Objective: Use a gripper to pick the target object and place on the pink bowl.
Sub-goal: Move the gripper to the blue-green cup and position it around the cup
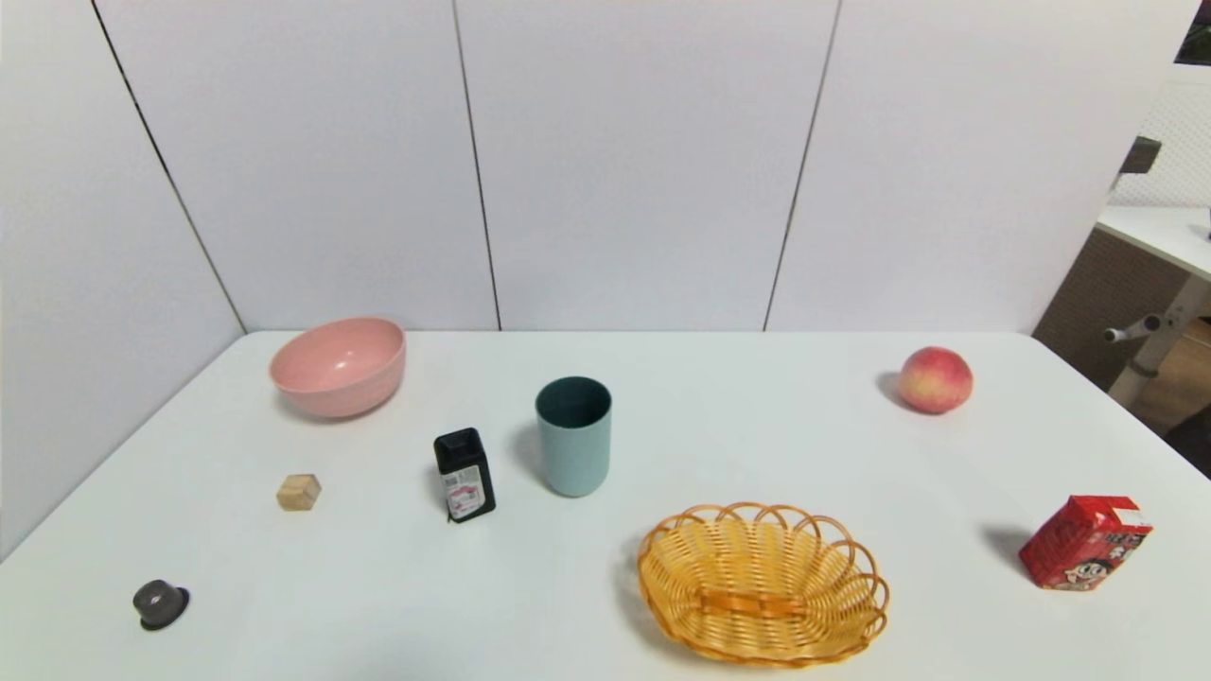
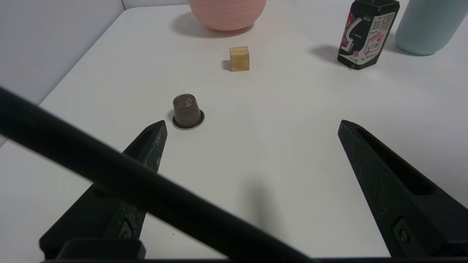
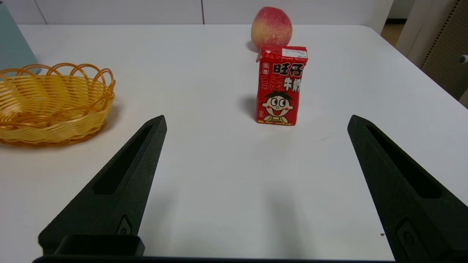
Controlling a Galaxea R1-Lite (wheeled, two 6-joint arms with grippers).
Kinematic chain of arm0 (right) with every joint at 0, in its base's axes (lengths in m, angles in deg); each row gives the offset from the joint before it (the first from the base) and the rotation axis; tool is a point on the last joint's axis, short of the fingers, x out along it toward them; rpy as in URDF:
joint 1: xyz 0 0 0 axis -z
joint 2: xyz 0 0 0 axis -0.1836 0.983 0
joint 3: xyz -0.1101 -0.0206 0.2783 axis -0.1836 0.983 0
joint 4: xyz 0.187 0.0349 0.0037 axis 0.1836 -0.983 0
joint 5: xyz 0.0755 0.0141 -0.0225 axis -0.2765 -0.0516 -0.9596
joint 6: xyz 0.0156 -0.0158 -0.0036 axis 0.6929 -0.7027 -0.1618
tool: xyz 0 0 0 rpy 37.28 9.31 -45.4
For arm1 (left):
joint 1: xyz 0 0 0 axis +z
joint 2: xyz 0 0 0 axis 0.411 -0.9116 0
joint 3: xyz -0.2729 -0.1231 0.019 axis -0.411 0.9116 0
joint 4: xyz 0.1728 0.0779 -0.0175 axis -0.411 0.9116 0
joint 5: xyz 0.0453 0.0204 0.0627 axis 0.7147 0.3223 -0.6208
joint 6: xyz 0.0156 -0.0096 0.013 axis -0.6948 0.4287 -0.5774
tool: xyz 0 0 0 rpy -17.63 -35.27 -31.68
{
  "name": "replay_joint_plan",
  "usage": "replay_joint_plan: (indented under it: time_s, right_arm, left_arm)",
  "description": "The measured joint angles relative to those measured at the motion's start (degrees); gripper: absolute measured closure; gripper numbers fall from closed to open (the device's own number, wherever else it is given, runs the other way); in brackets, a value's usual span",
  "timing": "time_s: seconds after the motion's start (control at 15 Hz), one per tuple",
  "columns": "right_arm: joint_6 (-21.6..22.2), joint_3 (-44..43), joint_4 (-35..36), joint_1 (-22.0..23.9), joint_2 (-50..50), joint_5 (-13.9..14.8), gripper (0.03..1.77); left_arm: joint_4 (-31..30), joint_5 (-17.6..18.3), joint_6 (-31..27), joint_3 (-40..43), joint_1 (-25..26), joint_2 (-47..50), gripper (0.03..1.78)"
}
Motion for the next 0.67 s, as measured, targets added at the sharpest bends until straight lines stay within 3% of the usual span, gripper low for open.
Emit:
replay_joint_plan:
  time_s: [0.67]
  right_arm:
    - [0.0, 0.0, 0.0, 0.0, 0.0, 0.0, 0.09]
  left_arm:
    - [0.0, 0.0, 0.0, 0.0, 0.0, 0.0, 0.12]
